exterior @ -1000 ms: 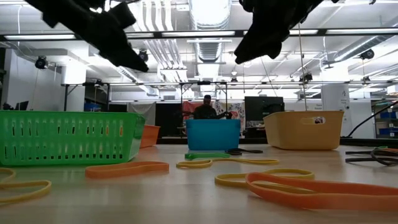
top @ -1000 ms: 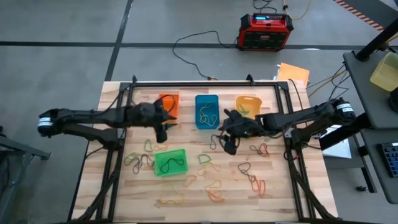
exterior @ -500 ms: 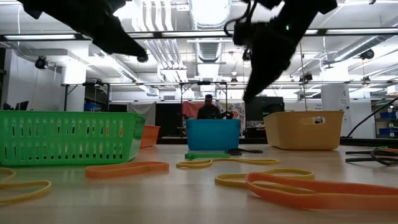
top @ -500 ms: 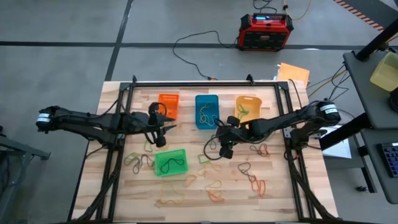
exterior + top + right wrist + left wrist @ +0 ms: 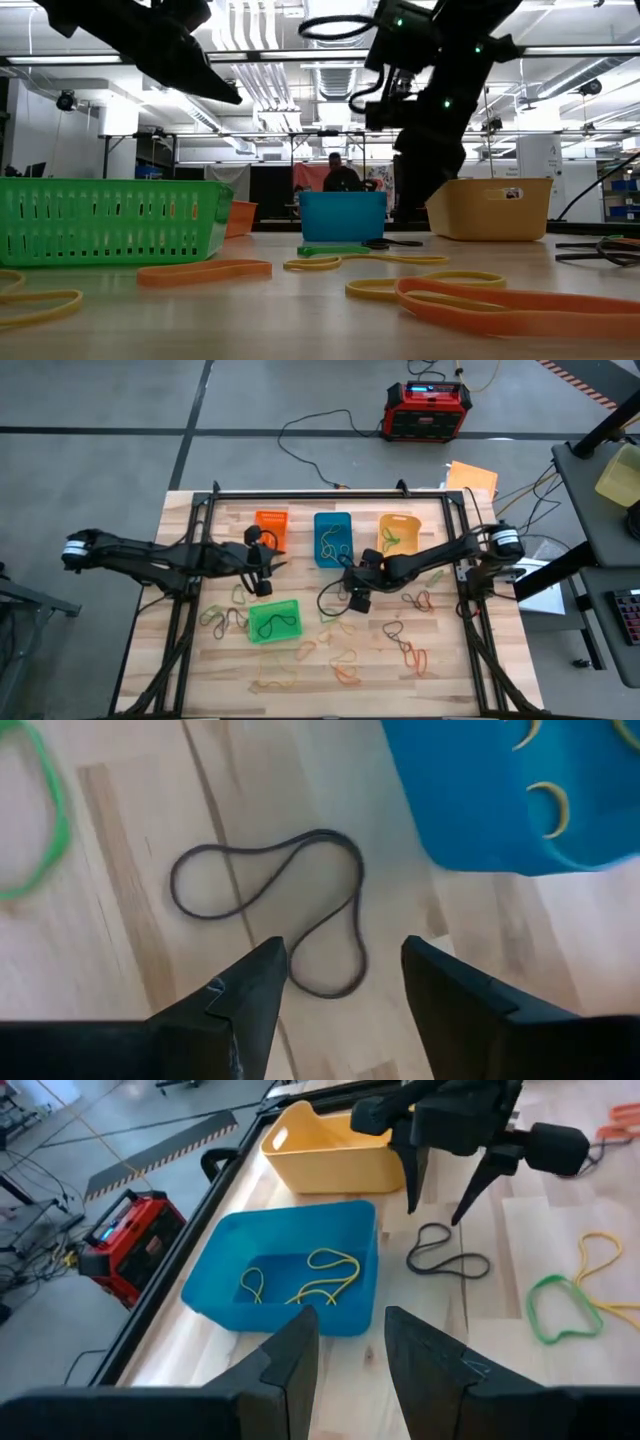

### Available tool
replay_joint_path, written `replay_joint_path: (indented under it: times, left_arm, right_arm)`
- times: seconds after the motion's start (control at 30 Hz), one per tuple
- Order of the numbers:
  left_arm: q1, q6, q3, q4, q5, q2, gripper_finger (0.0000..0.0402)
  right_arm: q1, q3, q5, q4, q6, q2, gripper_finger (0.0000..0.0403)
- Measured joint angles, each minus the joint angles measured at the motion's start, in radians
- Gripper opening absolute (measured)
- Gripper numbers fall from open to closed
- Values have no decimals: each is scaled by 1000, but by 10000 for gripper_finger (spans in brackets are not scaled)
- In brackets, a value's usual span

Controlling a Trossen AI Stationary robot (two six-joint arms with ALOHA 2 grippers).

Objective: Sort rubber bands into baskets
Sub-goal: Put the violet rubberband into the green bin

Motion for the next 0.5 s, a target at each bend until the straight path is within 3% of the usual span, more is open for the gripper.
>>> replay_joint_path:
  times: [0.23, 0.5]
  left_arm:
    - [2, 13, 1, 14, -97, 25, 103]
    - [2, 28, 1, 23, -103, 24, 103]
  right_arm:
    - [-23, 3, 0, 15, 36, 42, 194]
    - [-45, 1, -25, 84, 19, 50, 192]
